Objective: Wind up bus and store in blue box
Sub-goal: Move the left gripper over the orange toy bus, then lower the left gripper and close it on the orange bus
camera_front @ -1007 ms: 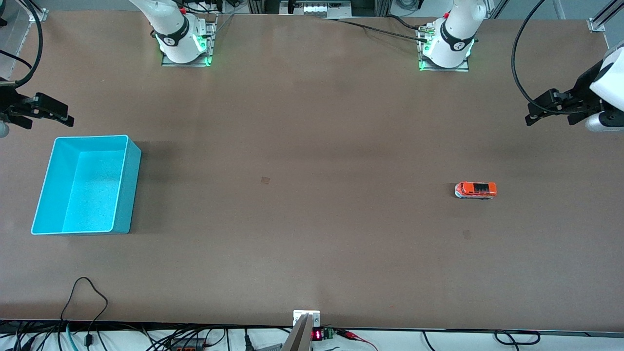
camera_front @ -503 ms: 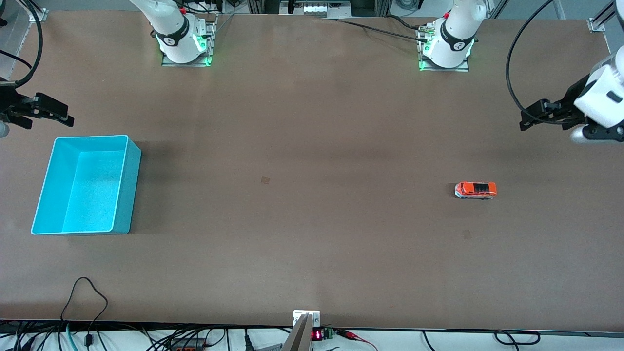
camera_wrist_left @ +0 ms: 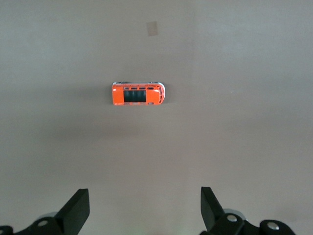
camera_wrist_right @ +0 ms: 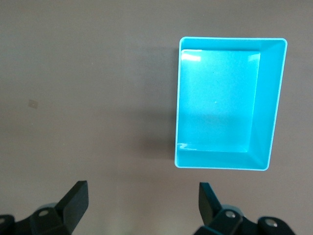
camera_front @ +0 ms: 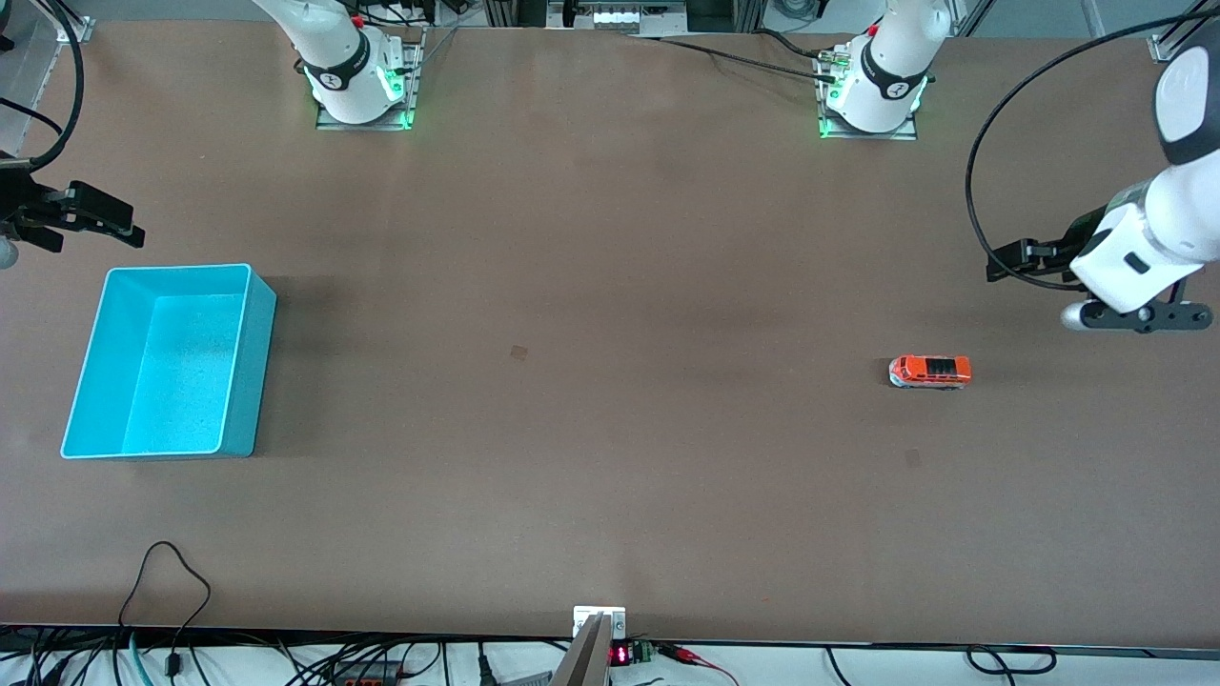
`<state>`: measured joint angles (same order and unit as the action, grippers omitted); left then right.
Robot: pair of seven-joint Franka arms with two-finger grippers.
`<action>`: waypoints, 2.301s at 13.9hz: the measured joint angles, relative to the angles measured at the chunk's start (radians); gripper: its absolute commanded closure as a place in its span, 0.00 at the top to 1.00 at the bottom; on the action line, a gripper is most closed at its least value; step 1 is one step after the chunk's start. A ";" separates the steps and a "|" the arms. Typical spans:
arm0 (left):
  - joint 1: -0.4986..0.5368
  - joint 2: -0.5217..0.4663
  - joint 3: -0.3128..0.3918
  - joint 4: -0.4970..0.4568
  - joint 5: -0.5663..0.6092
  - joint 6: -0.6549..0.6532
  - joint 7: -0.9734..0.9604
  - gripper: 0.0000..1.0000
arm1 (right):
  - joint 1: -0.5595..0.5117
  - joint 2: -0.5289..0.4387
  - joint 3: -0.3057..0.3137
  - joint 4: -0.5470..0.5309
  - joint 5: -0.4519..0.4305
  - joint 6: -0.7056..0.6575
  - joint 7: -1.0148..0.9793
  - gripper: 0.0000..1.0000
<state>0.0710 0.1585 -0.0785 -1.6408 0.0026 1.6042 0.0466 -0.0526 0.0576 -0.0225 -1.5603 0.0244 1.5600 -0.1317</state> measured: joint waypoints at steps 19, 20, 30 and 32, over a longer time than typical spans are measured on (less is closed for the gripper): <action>0.064 0.194 -0.007 -0.285 -0.007 0.482 1.312 1.00 | 0.000 0.000 0.000 0.000 0.000 0.000 0.000 1.00; 0.064 0.203 -0.007 -0.297 -0.007 0.509 1.331 1.00 | 0.000 0.000 0.000 0.000 0.000 0.000 0.000 1.00; 0.061 0.262 -0.007 -0.400 -0.007 0.776 1.509 1.00 | 0.000 0.000 0.000 0.000 0.000 0.000 0.000 1.00; 0.064 0.287 -0.006 -0.400 -0.007 0.799 1.532 1.00 | 0.000 0.000 0.000 0.000 0.000 0.000 0.000 1.00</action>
<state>0.1348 0.4460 -0.0848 -2.0407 -0.0045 2.4032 1.5782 -0.0524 0.0577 -0.0224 -1.5604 0.0243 1.5600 -0.1317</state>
